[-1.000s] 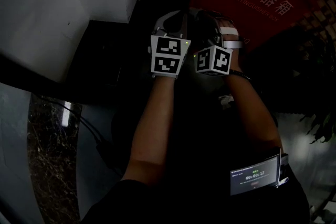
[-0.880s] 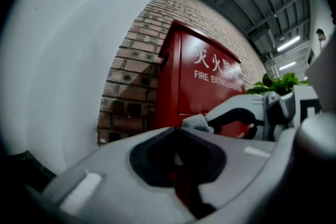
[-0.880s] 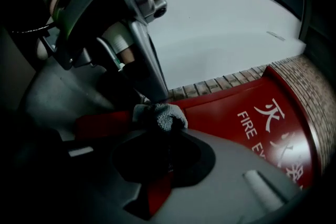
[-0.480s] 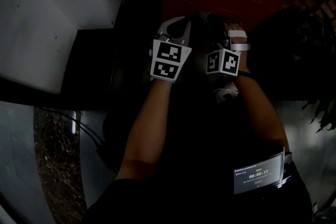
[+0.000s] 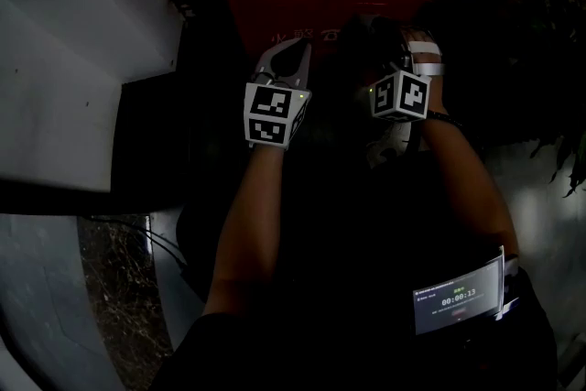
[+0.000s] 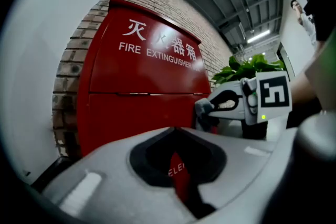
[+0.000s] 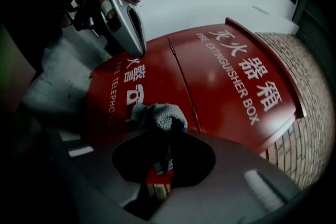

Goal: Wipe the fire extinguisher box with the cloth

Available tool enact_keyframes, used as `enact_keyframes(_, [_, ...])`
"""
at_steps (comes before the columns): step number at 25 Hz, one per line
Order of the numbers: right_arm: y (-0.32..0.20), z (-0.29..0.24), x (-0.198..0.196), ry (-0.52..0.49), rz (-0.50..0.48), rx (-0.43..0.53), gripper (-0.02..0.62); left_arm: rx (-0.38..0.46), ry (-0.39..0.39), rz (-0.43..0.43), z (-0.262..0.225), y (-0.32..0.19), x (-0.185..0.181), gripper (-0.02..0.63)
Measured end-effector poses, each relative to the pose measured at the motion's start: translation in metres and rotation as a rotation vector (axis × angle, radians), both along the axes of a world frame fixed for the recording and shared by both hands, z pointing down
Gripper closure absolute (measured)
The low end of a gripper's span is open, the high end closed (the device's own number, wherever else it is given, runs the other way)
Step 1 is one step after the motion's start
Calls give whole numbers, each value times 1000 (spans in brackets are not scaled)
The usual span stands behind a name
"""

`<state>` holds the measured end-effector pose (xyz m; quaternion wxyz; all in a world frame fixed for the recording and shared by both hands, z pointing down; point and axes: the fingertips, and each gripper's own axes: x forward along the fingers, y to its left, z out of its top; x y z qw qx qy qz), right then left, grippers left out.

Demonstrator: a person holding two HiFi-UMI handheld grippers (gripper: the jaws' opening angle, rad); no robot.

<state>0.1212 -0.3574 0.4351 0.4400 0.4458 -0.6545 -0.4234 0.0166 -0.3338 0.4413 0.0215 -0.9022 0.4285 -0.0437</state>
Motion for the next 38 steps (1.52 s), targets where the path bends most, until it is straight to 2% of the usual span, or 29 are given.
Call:
enact_keyframes(7, [-1, 3, 56, -38, 118, -19, 555, -28, 28, -37, 4, -3, -10, 604])
enact_keyframes(10, [-1, 3, 67, -49, 152, -32, 555, -23, 18, -41, 4, -4, -17, 604])
enact_keyframes(13, [4, 0, 61, -49, 151, -53, 554, -12, 25, -57, -1, -5, -28, 604])
enact_keyframes(17, [16, -13, 9, -31, 53, -40, 554, -8, 56, -122, -8, -10, -48, 604])
enact_keyframes(21, [19, -12, -62, -10, -77, -46, 554, 14, -16, -171, -12, -12, -70, 604])
enact_keyframes(24, [18, -7, -110, 24, -162, -56, 554, 14, 21, -240, -20, -15, -92, 604])
enact_keyframes(28, [13, -2, -162, 38, -243, -62, 554, -25, 47, -308, -14, -20, -112, 604])
enact_keyframes(33, [9, 12, -206, 78, -306, -70, 554, -51, 97, -357, -15, -26, -131, 604])
enact_keyframes(38, [-1, 24, -204, 68, -296, -86, 554, -77, 93, -335, -4, -32, -118, 604])
